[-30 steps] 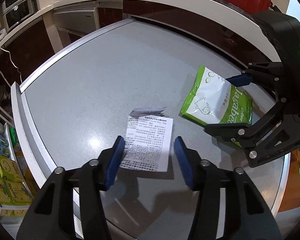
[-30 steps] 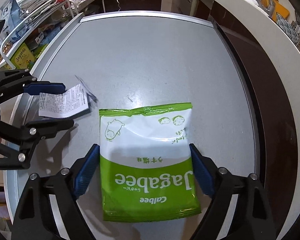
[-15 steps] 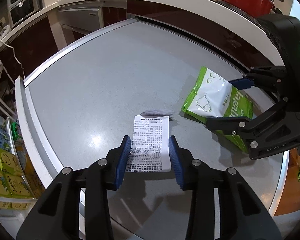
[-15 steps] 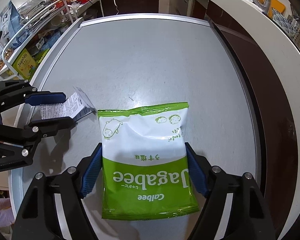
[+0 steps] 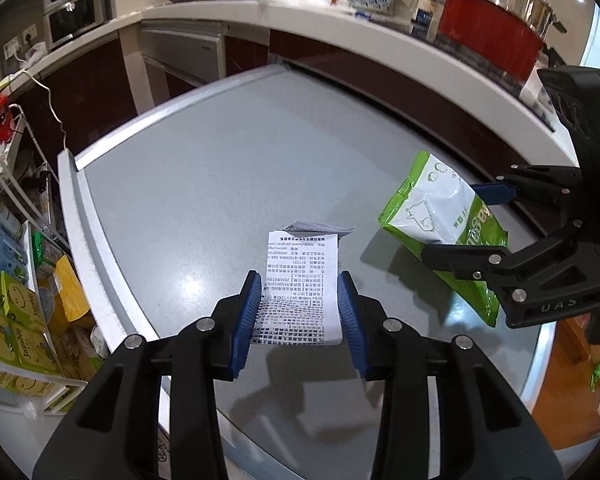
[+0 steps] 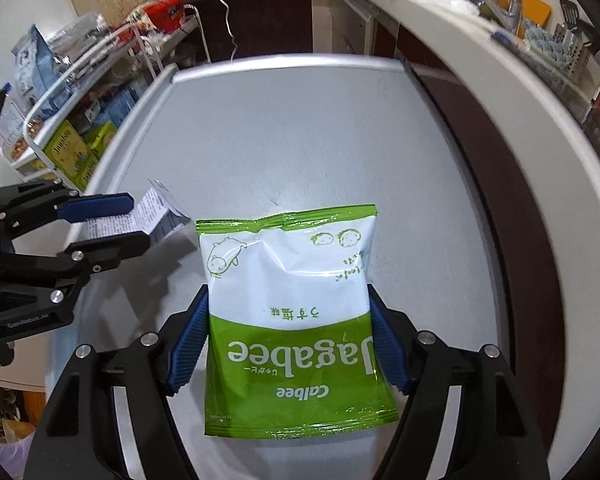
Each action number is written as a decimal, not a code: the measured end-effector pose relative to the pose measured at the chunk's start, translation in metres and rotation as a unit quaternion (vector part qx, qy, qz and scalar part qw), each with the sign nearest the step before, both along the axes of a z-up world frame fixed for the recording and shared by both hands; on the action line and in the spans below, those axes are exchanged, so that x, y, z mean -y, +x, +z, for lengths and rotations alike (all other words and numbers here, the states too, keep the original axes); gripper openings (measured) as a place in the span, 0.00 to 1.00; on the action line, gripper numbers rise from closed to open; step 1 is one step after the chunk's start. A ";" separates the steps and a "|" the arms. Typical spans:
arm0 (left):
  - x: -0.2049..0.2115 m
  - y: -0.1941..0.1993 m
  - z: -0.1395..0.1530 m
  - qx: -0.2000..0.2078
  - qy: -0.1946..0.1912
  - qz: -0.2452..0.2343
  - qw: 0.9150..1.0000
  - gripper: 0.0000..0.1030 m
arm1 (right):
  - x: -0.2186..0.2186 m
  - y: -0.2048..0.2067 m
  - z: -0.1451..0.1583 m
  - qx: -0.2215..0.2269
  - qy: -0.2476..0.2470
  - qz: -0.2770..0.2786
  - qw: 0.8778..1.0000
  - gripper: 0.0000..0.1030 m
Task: Collect trash
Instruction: 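Lift the slip with left tool while right tool carries the bag toward the paper bag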
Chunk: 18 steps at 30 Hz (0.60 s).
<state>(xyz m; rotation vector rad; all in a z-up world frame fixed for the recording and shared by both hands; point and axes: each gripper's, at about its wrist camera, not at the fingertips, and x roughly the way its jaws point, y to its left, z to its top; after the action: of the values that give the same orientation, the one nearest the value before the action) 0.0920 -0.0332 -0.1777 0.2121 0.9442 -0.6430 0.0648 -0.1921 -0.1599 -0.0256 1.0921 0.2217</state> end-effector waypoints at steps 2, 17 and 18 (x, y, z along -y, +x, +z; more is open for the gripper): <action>-0.002 -0.007 0.010 0.008 -0.009 0.007 1.000 0.39 | 0.000 -0.006 0.010 0.011 0.003 0.002 1.000 0.70; -0.010 -0.103 0.109 0.101 -0.053 0.047 0.992 0.39 | 0.026 -0.107 0.114 0.120 0.030 0.019 0.992 0.69; -0.010 -0.115 0.117 0.112 -0.054 0.049 0.991 0.39 | 0.028 -0.118 0.121 0.127 0.033 0.021 0.991 0.69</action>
<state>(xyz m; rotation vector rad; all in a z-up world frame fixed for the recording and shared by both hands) -0.0225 -0.0228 -0.0602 0.1371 0.6983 -0.5650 -0.0533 -0.2200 -0.0388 -0.0176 0.8307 0.2841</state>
